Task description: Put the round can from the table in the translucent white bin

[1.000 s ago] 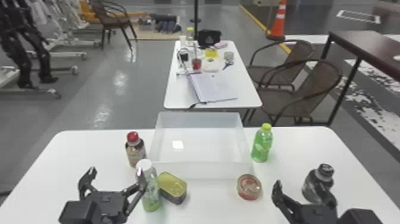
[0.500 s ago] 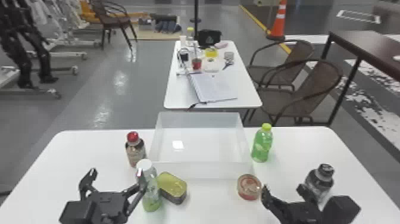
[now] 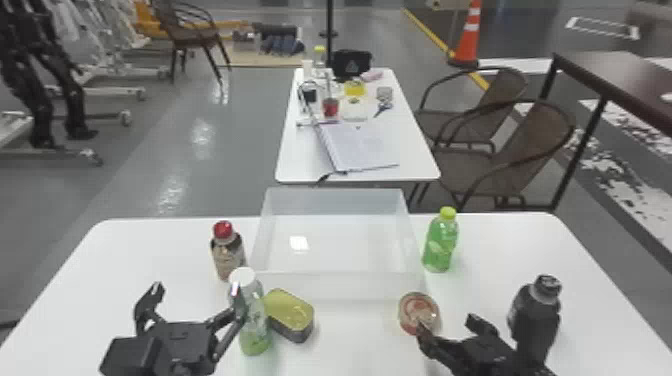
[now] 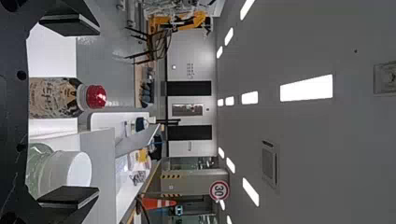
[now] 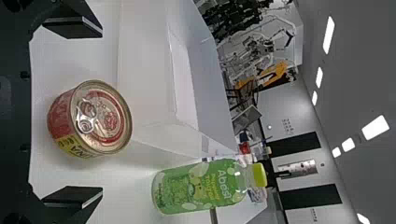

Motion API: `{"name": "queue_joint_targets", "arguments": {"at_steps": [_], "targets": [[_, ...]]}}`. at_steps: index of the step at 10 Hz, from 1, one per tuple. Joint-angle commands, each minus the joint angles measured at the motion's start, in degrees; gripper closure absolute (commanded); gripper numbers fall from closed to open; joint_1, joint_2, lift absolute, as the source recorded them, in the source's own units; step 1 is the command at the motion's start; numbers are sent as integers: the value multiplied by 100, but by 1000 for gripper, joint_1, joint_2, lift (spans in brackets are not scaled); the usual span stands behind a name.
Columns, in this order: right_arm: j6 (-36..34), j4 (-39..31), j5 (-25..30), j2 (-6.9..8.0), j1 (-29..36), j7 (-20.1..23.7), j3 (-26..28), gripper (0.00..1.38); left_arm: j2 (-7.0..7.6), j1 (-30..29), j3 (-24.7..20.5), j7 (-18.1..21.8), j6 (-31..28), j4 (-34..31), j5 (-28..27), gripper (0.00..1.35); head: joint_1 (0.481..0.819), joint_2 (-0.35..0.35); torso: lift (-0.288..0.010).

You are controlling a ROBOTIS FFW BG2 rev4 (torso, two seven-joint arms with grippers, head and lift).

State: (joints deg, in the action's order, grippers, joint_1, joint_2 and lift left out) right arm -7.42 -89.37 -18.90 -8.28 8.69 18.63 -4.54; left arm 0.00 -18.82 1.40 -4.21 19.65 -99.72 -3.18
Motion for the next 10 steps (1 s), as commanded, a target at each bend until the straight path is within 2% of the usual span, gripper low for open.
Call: {"name": "queue_joint_targets", "arguments": {"at_steps": [1, 6, 10], "targets": [[-216, 60, 80, -34, -87, 18, 6, 107, -15, 1, 0, 0, 12, 14, 19, 98, 549, 0, -100], [-480, 438, 247, -60, -404, 168, 6, 107, -15, 18, 9, 0, 48, 40, 63, 98, 549, 0, -100], [-489, 851, 704, 116, -825, 510, -3, 107, -15, 62, 18, 0, 83, 101, 81, 98, 549, 0, -100]]}}
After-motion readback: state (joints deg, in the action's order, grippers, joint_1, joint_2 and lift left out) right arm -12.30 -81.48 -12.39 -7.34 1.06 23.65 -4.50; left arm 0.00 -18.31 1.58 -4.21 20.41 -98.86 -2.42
